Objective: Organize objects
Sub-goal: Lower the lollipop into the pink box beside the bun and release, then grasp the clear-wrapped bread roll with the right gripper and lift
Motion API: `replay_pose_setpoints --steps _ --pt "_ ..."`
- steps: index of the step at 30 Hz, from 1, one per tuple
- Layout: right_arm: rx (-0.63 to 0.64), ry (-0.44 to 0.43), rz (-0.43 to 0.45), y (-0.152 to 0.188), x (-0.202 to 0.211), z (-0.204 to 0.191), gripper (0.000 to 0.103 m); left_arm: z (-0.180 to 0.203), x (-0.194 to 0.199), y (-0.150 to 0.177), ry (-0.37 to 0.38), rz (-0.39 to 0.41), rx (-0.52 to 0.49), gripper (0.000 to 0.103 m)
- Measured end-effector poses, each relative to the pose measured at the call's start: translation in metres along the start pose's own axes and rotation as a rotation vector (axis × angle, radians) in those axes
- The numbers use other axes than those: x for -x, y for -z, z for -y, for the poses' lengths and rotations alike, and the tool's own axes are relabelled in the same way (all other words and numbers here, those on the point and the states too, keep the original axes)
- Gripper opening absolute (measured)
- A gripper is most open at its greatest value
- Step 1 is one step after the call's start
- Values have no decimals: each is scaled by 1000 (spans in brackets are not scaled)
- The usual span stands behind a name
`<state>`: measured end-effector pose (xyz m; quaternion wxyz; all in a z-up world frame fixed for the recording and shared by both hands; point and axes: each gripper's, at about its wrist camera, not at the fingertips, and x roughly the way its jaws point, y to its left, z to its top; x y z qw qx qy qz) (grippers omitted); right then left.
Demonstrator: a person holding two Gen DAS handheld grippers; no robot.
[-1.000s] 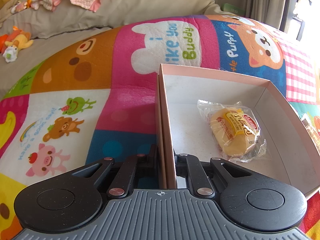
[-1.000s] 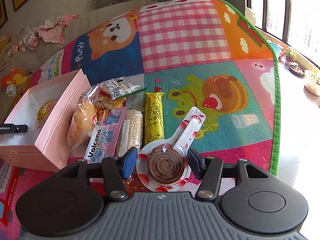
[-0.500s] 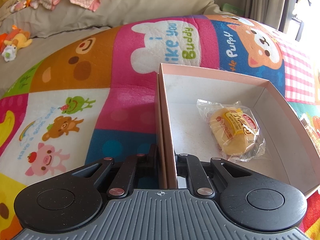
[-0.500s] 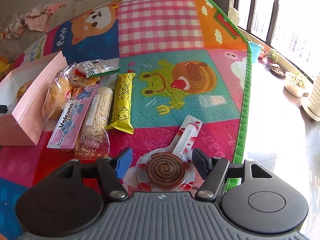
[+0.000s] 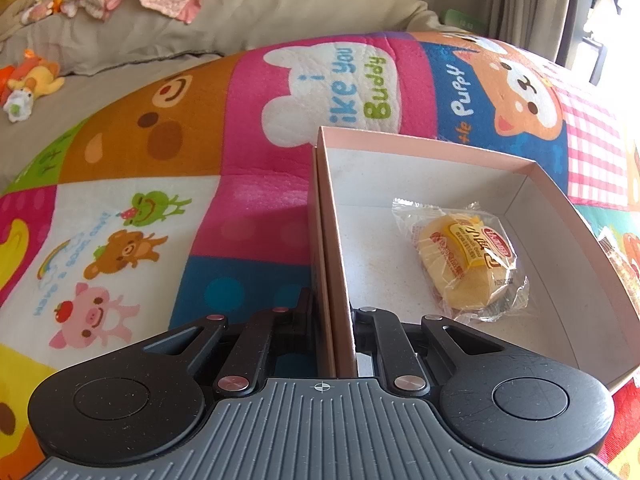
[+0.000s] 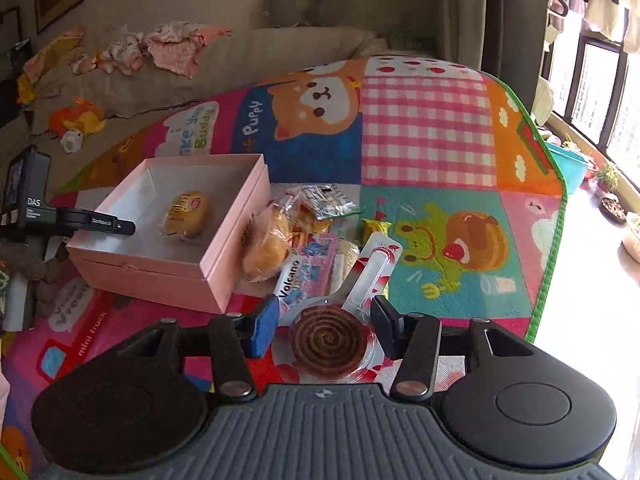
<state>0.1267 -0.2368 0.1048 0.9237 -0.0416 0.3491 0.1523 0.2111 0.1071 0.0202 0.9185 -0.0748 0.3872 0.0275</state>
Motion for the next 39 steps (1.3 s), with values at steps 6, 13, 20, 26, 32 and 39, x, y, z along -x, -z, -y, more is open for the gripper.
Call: replay_pose_setpoints --steps 6,13,20,26,32,39 --pt "116 -113 57 -52 -22 -40 50 -1 1 1 2 2 3 13" --pt "220 -217 75 -102 -82 -82 52 -2 0 1 9 1 5 13" --pt "169 -189 70 -101 -93 -66 59 -2 0 3 6 1 -2 14" --pt "41 -114 52 -69 -87 -16 64 -1 1 3 2 3 -6 14" --pt "-77 -49 8 -26 -88 21 68 0 2 4 0 5 -10 14" --pt "-110 -44 -18 -1 -82 28 68 0 2 4 0 5 -10 14"
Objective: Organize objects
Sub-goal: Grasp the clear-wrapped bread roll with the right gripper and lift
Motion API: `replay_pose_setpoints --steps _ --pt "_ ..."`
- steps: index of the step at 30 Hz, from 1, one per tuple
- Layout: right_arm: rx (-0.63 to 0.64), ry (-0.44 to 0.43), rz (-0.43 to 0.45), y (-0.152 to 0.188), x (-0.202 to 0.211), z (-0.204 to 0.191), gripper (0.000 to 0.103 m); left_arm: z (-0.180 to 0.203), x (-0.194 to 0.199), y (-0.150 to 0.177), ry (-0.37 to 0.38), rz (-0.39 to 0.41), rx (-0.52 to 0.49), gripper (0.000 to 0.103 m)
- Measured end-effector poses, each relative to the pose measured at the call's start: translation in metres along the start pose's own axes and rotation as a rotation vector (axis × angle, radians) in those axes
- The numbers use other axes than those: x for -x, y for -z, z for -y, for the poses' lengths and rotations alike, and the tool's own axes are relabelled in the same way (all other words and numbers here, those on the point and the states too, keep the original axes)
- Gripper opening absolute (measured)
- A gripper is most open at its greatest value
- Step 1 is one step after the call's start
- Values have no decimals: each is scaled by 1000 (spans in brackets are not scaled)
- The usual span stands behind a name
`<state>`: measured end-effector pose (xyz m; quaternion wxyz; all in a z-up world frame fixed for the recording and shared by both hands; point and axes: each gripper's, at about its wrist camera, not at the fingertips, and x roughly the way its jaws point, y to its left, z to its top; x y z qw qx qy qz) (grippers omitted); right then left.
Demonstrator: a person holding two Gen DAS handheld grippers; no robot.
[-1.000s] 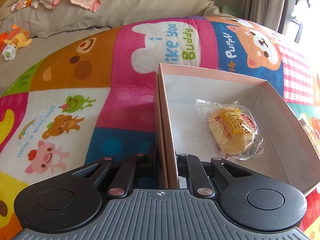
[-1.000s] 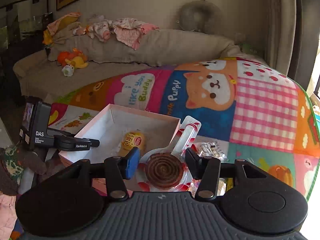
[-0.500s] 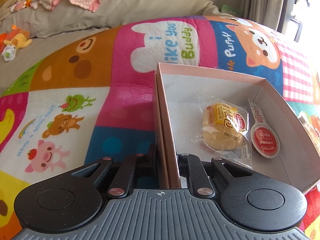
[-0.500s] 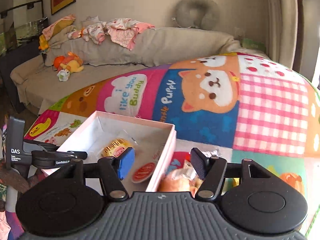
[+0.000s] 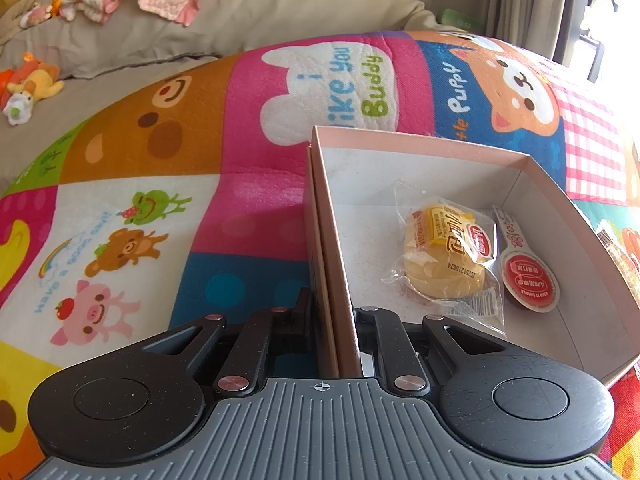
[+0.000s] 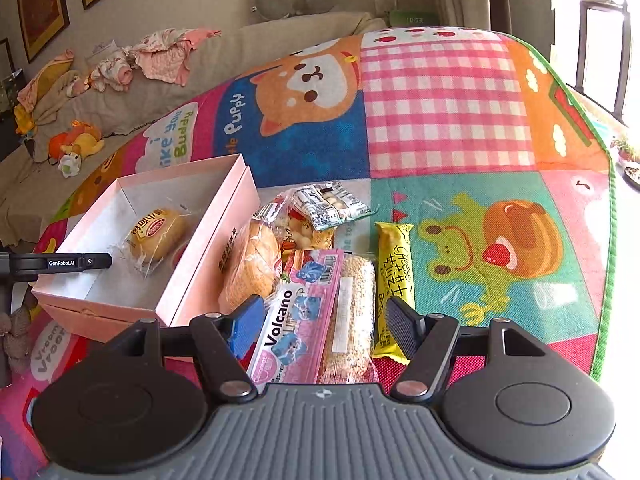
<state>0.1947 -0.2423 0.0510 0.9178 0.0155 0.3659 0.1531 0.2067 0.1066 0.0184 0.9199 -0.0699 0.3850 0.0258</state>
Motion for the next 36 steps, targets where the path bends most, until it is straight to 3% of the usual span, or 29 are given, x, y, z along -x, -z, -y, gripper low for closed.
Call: replay_pose_setpoints --steps 5,13,17,22,30,32,34,36 --pt "-8 -32 3 -9 -2 -2 67 0 1 0 -1 0 -2 14" --pt "-79 -141 -19 -42 -42 -24 54 1 1 1 0 1 -1 14" --pt "-127 -144 -91 -39 -62 -23 31 1 1 1 0 1 -1 14" --pt "-122 -130 -114 -22 -40 -12 30 1 1 1 0 1 -1 14" --pt "-111 -141 -177 28 27 1 30 1 1 1 -1 1 -2 14" --pt "-105 -95 -165 37 40 2 35 1 1 1 -1 1 -2 14" --pt "-56 2 -117 45 52 -2 54 1 1 1 -1 2 -2 14" --pt "2 77 -76 50 60 -11 61 1 1 1 -1 2 -2 14"
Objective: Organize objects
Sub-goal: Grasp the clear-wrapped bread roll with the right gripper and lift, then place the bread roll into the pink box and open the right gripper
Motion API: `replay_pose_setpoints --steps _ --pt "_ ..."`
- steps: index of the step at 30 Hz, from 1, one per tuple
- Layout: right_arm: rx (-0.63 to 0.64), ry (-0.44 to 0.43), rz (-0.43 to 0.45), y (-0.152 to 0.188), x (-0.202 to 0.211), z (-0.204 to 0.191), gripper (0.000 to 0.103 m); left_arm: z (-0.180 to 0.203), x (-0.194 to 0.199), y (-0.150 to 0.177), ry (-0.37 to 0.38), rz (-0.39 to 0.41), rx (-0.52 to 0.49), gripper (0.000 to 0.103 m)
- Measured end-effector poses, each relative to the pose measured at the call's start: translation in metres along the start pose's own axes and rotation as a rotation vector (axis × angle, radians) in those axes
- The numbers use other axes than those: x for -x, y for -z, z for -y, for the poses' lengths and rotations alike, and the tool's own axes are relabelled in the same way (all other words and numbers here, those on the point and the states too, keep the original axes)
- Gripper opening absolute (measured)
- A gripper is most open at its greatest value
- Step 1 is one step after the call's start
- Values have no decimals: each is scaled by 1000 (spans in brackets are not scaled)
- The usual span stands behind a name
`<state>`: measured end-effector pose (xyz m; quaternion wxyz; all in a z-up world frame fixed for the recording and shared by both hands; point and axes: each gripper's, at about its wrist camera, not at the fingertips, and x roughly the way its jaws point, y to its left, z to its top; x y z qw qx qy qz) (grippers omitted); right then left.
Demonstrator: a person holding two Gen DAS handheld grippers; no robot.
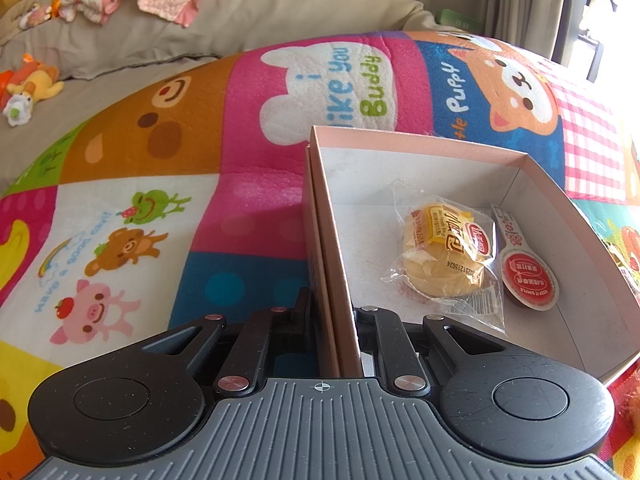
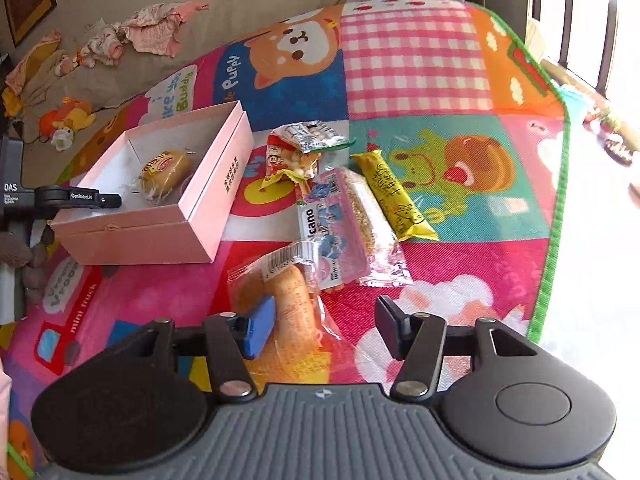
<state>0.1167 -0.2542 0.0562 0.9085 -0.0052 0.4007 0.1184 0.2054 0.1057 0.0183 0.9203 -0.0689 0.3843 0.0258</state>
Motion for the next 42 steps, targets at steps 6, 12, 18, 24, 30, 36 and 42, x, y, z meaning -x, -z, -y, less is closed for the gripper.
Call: replay_pose_setpoints --steps 6,12,18,24,30,36,42 --pt "241 78 94 12 10 -42 77 0 0 0 0 0 0 14" --pt "386 92 85 20 -11 -73 77 0 0 0 0 0 -1 14" --pt "248 51 -9 17 -24 -47 65 0 0 0 0 0 -1 14" --pt "161 -129 -106 16 3 -45 57 0 0 0 0 0 0 14" --pt "191 -304 -157 0 29 -78 56 0 1 1 9 0 6 14" --pt "257 -310 67 -57 53 -111 56 1 1 2 5 5 2 14" --pt "204 -280 179 -108 21 -127 56 2 1 2 10 4 6 15"
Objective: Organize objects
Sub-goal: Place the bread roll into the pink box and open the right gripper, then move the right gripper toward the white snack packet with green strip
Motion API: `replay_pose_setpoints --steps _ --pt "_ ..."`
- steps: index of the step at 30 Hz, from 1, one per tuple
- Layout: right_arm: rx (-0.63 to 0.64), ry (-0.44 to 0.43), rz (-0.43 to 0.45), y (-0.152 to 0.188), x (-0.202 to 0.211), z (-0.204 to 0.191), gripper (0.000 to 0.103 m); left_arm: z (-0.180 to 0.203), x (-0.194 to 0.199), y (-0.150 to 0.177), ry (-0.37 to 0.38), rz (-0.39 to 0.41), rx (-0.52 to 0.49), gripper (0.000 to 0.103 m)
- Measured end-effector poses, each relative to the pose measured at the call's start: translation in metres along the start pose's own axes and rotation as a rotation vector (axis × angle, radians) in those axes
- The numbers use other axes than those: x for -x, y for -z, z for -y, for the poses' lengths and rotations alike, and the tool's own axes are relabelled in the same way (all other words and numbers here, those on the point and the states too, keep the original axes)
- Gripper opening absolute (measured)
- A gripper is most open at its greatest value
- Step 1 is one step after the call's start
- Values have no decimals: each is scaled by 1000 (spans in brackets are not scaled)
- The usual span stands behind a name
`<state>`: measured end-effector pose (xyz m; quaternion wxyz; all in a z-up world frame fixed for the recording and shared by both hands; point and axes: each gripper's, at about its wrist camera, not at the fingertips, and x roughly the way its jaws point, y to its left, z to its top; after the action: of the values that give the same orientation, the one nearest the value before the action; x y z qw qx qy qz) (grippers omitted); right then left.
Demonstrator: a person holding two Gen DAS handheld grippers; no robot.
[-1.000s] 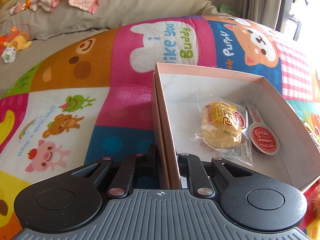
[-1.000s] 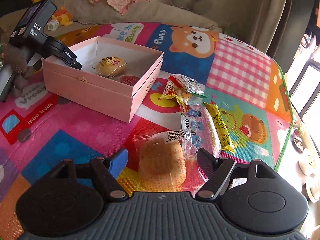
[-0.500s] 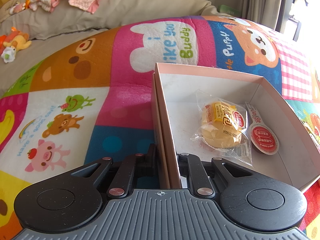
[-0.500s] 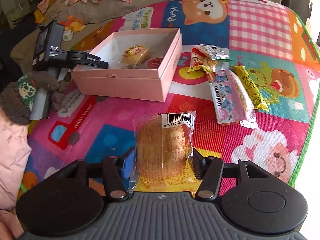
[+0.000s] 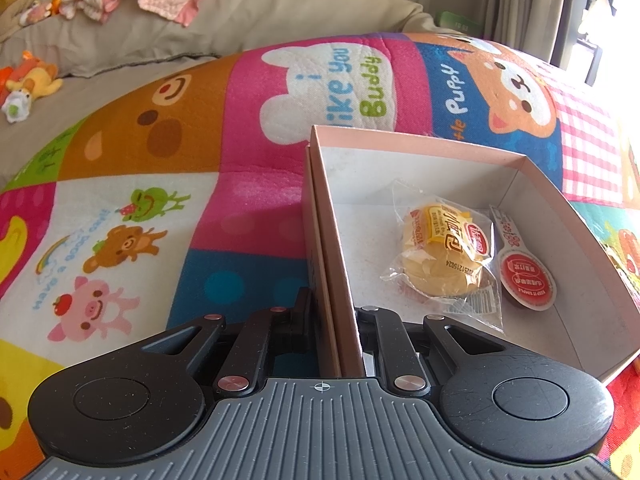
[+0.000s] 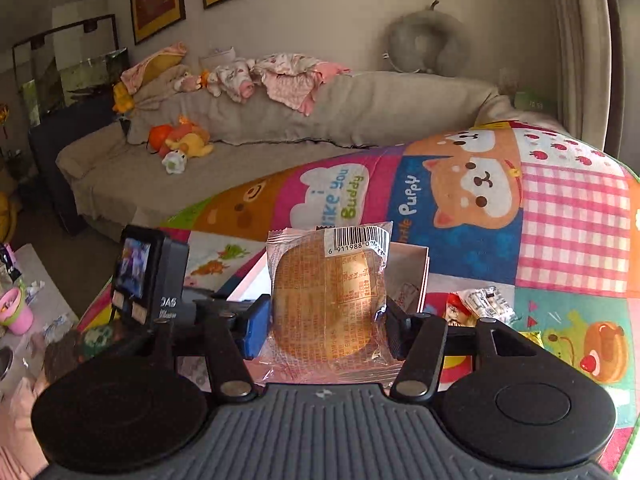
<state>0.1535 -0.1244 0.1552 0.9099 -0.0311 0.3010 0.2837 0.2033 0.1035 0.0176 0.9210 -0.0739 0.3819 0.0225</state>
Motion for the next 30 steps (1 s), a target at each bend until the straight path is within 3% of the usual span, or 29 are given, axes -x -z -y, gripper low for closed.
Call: replay_pose_setpoints --steps 5,8,13,18,25,30 --pt "-57 25 -23 -6 -42 8 57 -1 0 0 3 0 2 15" --pt "-86 27 -52 -3 -55 16 70 -1 0 0 3 0 2 15" --pt "-82 94 -25 7 -43 29 74 -1 0 0 3 0 2 15" --pt "-85 215 1 21 -19 60 79 -2 0 0 3 0 2 15" --pt "-164 364 -47 47 -9 119 80 -2 0 1 -4 2 -4 15" --pt "-296 315 -97 39 -36 150 80 -2 0 1 -4 3 -4 15"
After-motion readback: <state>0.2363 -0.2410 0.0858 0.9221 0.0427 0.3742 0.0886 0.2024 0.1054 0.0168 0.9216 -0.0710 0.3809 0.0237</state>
